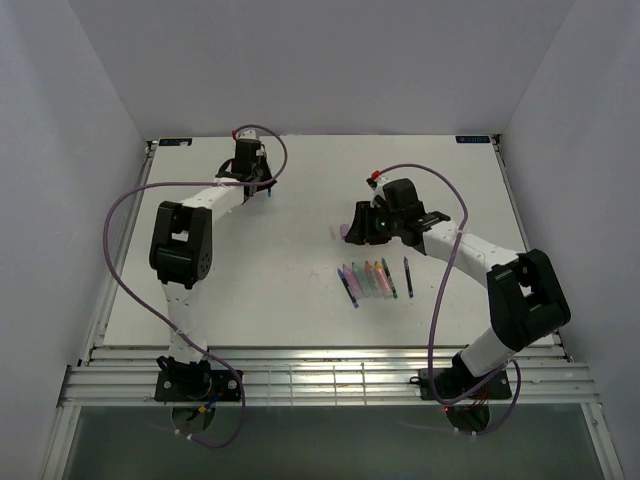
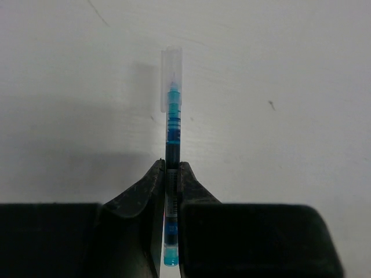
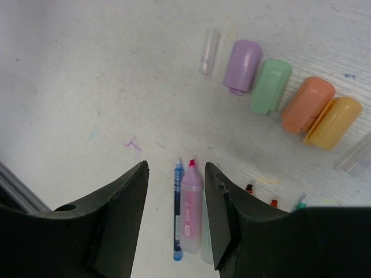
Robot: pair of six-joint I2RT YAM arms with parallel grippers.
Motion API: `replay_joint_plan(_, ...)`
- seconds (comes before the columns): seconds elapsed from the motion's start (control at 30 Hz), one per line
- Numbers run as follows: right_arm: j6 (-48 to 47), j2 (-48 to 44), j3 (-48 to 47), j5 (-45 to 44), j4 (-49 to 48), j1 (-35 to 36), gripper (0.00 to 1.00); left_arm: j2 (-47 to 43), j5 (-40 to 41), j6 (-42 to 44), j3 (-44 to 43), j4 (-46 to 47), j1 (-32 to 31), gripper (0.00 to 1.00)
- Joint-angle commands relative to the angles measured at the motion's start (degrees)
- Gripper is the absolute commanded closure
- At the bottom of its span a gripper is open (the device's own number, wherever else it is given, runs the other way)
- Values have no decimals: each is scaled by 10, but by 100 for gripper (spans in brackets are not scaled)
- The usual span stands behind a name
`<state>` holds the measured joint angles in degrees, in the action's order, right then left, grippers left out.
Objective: Open the pen caps
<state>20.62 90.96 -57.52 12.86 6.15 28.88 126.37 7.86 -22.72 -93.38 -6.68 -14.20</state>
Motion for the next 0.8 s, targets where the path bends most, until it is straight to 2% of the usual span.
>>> replay_joint_plan(0.0,32,-41,-3,69,-35,-1,50,-143,-100,-83,79,17,0,100)
replay_joint_plan(0.03,39,-46,1,92,-48,-1,50,-166,-118,-97,140,30,-1,100)
replay_joint_plan(0.13,73,-59,22,137,-81,-1,49,-250,-184,-151,231,90,-3,100)
replay_joint_plan(0.17,84,-62,29,151,-115,-1,45,-289,-197,-163,285,115,-4,100)
replay_joint_plan(0.27,131,-61,56,197,-178,-1,38,-354,-243,-193,373,146,-14,100)
replay_joint_plan(0.5,236,-52,96,261,-317,8,38,-466,-282,-213,519,176,-73,100)
replay_joint_plan(0.77,295,-22,97,258,-367,44,37,-603,-283,-231,642,217,-109,100)
